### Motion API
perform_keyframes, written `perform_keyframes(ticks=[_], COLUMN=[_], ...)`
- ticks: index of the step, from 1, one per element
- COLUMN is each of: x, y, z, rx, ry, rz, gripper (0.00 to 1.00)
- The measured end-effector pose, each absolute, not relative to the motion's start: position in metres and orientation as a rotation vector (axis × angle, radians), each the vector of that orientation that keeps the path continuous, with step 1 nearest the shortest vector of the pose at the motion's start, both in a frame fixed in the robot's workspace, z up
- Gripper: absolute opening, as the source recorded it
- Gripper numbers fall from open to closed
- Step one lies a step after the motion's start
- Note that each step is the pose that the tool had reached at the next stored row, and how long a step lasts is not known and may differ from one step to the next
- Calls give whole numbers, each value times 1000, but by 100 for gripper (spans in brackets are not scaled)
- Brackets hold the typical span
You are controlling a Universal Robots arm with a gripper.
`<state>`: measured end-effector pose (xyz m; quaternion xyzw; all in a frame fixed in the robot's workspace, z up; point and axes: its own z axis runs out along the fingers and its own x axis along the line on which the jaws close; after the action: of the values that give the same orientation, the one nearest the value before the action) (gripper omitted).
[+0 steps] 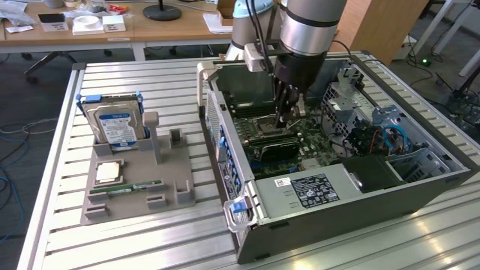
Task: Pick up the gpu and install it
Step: 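Press down on the gpu until it lock into place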
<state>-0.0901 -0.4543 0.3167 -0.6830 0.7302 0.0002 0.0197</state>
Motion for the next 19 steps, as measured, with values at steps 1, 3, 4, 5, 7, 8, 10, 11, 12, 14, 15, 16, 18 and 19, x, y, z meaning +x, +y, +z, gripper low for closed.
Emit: perform_keyframes(ticks=[1, 3, 4, 5, 7, 8, 10, 11, 12, 14, 15, 16, 18, 19], x=[-90, -90, -90, -89, -87, -87, -86, -86, -86, -86, -85, -86, -85, -85], y=[-454, -454, -454, -454, -454, -454, -454, -454, -454, -454, -454, -454, -454, -454], z=[317, 317, 317, 317, 317, 317, 318, 319, 321, 325, 327, 327, 327, 327], rx=[-2119, -2119, -2119, -2119, -2120, -2120, -2120, -2120, -2120, -2120, -2120, -2120, -2120, -2120], ry=[2265, 2265, 2265, 2265, 2266, 2266, 2266, 2267, 2267, 2267, 2267, 2267, 2266, 2266], rz=[1, 1, 1, 1, 1, 1, 2, 2, 2, 2, 3, 2, 3, 3], gripper=[11, 11, 11, 11, 11, 11, 11, 11, 11, 11, 11, 11, 11, 11])
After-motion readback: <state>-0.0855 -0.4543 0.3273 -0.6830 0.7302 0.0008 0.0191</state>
